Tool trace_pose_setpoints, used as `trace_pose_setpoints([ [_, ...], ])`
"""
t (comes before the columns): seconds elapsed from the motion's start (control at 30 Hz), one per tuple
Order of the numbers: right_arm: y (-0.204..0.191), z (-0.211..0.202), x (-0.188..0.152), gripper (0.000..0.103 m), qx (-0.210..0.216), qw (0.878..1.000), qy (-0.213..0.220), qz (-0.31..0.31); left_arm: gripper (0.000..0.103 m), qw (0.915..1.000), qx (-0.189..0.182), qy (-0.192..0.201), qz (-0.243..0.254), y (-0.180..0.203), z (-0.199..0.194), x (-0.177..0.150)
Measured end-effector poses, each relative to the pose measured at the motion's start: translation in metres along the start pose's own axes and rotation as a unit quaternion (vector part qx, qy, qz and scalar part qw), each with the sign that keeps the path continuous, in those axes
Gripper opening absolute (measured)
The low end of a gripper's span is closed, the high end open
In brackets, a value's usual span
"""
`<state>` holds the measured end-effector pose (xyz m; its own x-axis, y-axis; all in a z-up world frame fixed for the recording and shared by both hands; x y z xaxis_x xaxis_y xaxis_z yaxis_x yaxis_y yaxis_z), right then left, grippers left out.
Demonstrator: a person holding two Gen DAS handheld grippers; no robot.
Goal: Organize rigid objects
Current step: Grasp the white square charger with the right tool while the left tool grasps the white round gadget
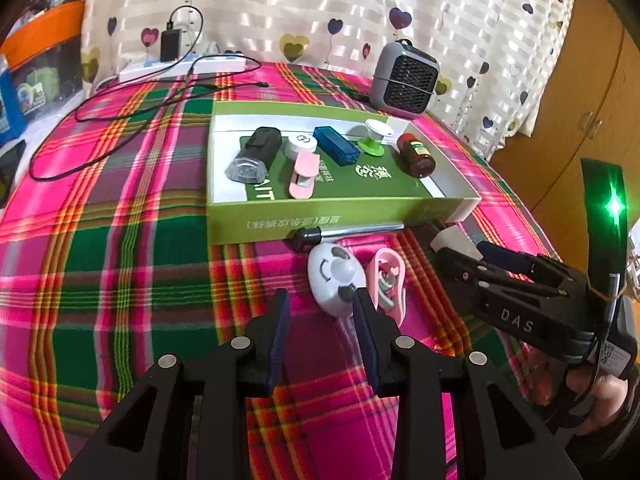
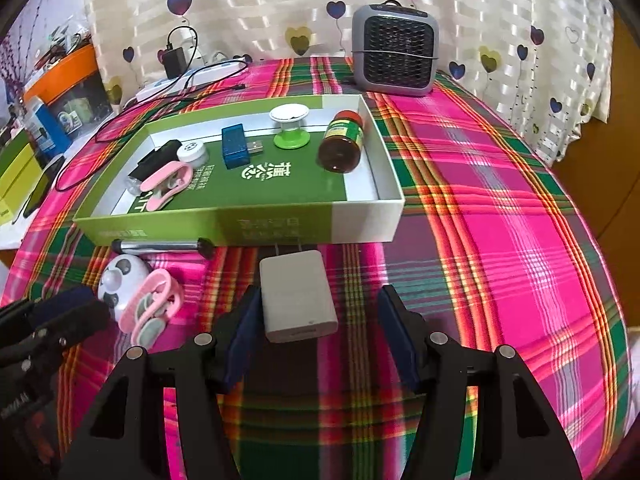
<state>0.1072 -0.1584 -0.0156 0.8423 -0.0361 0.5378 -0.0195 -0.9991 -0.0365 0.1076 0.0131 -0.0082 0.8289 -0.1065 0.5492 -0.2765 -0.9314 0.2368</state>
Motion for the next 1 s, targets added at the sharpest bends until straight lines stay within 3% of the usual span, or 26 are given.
trace_pose_setpoints([
  [0.4,0.011,0.002,0.004,0.058,0.000,1.000,0.001,-0.003,0.031,0.9999,-0.004,-0.007,-0.013,0.003,0.012,0.017],
  [1.0,0.016,0.003,0.006,0.057,0.006,1.000,0.002,-0.007,0.031,0.9996,-0.008,-0.014,-0.023,0.004,0.018,0.018],
])
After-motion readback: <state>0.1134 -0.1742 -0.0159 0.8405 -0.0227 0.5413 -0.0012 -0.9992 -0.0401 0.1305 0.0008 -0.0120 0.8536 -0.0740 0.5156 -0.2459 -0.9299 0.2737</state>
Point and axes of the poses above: each gripper's, at about its wrist camera, not at the fingertips, and z roughly the way its jaws point, y to its right, x to its top, the point moved 1 cm from there along z, roughly the way its jaws point, and after that the axes turned 6 degrees about -y, right-handed, at the moved point
